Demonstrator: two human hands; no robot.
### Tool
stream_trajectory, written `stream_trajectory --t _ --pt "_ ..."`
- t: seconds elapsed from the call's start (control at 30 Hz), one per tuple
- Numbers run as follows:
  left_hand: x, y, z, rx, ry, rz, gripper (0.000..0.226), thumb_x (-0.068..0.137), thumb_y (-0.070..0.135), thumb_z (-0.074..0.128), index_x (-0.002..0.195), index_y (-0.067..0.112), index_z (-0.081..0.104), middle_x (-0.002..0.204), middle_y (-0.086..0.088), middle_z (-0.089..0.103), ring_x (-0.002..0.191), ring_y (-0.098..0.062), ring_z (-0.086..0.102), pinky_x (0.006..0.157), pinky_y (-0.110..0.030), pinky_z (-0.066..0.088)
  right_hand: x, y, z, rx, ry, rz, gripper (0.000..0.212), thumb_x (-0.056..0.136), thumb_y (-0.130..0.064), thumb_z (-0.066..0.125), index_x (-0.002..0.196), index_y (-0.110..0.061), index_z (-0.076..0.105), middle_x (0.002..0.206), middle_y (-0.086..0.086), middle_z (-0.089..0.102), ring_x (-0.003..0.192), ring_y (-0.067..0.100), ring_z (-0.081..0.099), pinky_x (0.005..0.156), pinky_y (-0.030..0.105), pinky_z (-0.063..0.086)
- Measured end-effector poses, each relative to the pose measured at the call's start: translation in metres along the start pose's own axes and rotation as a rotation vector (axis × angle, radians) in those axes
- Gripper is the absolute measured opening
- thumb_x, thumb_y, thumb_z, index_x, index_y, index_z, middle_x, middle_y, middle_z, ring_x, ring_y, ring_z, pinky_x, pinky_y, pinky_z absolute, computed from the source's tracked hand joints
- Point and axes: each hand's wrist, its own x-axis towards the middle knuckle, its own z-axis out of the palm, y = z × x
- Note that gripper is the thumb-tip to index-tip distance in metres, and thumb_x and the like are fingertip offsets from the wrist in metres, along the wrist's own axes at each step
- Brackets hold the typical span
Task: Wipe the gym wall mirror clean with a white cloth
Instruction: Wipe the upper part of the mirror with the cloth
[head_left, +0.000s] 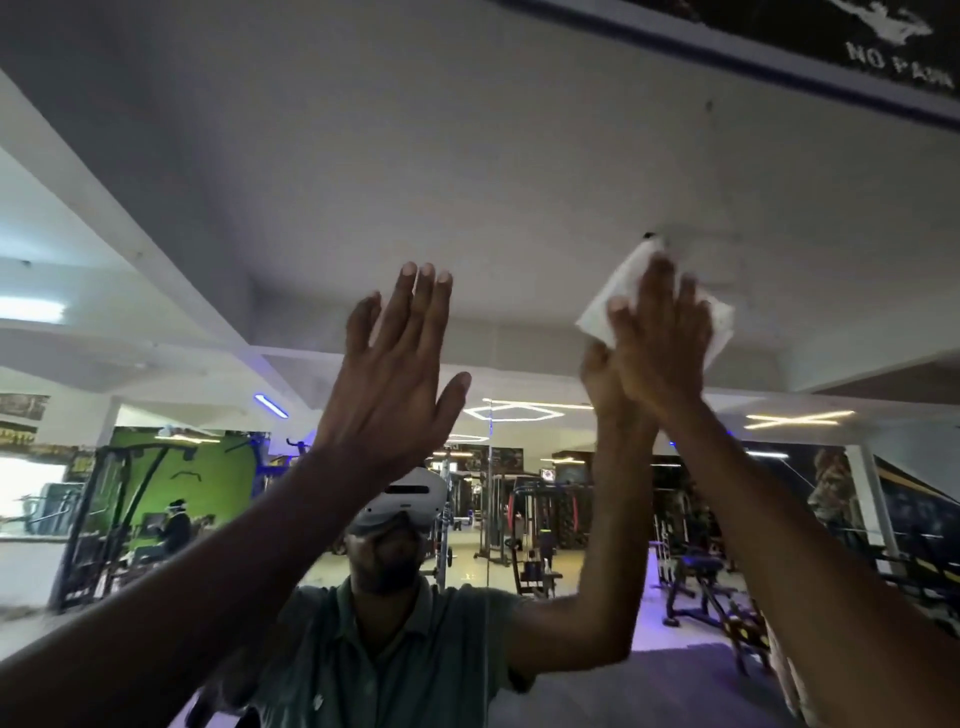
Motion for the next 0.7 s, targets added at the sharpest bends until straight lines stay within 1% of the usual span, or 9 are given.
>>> stream_trajectory --t 0.07,0.2,0.27,0.33,0.4,0.5,0.53,0.6,0.7 --pt "0.000 0.001 0.000 0.061 -0.023 -0.005 0.076 0.105 0.047 0.029 0.165 0.001 0.021 0.172 -0.024 0.017 0.161 -0.038 0.013 0.127 -0.055 0.018 0.003 -0.022 0.000 0.045 0.032 0.098 0.090 0.095 -0.061 0.009 0.169 -0.010 0.012 0.177 0.012 0.011 0.162 0.038 0.012 0.129 0.058 0.014" --pt "-0.001 -0.001 -0.002 0.103 -0.038 0.037 0.070 0.107 0.044 0.026 0.161 0.000 0.032 0.169 -0.028 0.023 0.159 -0.044 0.020 0.123 -0.059 0.022 -0.072 -0.054 0.009 0.009 -0.064 -0.460 0.078 0.106 -0.045 0.033 0.170 -0.018 -0.004 0.177 0.006 -0.011 0.164 0.030 -0.010 0.132 0.053 -0.004" --pt "-0.002 -0.003 -0.001 0.084 -0.050 0.039 0.070 0.106 0.044 0.027 0.161 0.001 0.034 0.168 -0.028 0.024 0.159 -0.043 0.020 0.123 -0.058 0.023 -0.060 -0.027 0.004 -0.017 -0.102 -0.628 0.086 0.099 -0.043 0.043 0.170 -0.020 0.001 0.178 0.005 -0.004 0.164 0.027 -0.006 0.132 0.052 0.000" --pt "-0.001 -0.004 -0.002 0.065 -0.057 0.034 0.071 0.105 0.046 0.030 0.160 0.002 0.037 0.168 -0.027 0.027 0.158 -0.042 0.022 0.122 -0.055 0.022 -0.014 0.010 0.001 -0.046 -0.045 -0.493 0.087 0.094 -0.047 0.040 0.169 -0.018 0.010 0.177 0.008 0.009 0.164 0.031 0.007 0.131 0.051 0.010" --pt "0.002 -0.005 -0.007 0.049 -0.033 0.038 0.069 0.102 0.046 0.035 0.154 0.003 0.047 0.164 -0.026 0.038 0.154 -0.040 0.034 0.116 -0.051 0.025 0.033 0.035 -0.010 -0.019 -0.035 -0.160 0.089 0.091 -0.059 0.017 0.169 -0.016 0.015 0.176 0.012 0.017 0.162 0.034 0.014 0.129 0.051 0.013" --pt "0.020 -0.011 -0.028 0.001 0.099 0.002 0.043 0.097 0.036 0.050 0.124 0.009 0.069 0.125 -0.015 0.073 0.107 -0.035 0.071 0.088 -0.041 0.044 0.051 0.013 -0.008 -0.024 -0.015 0.080 0.101 0.084 -0.065 0.001 0.169 -0.013 0.016 0.174 0.018 0.019 0.160 0.042 0.018 0.127 0.057 0.015" --pt "0.029 -0.014 -0.036 -0.026 0.129 -0.022 0.035 0.095 0.033 0.054 0.117 0.011 0.072 0.109 -0.010 0.076 0.091 -0.035 0.072 0.079 -0.039 0.048 0.041 -0.009 -0.002 -0.039 0.014 0.001 0.096 0.088 -0.064 0.005 0.168 -0.012 0.017 0.173 0.019 0.020 0.159 0.045 0.020 0.126 0.059 0.016" --pt "0.052 -0.021 -0.044 -0.056 0.119 -0.032 0.034 0.094 0.031 0.057 0.115 0.012 0.074 0.095 -0.009 0.075 0.083 -0.035 0.070 0.072 -0.039 0.052 0.009 -0.047 0.014 -0.017 0.047 -0.291 0.079 0.102 -0.056 0.017 0.169 -0.013 0.015 0.175 0.017 0.015 0.160 0.044 0.015 0.128 0.060 0.013" --pt "0.085 -0.034 -0.035 0.000 0.044 0.028 0.051 0.096 0.039 0.045 0.124 0.004 0.070 0.111 -0.018 0.073 0.099 -0.039 0.068 0.085 -0.047 0.052 -0.007 -0.069 0.013 0.091 0.019 -0.558 0.074 0.101 -0.049 0.028 0.165 -0.014 0.020 0.174 0.018 0.018 0.160 0.045 0.017 0.127 0.067 0.014"
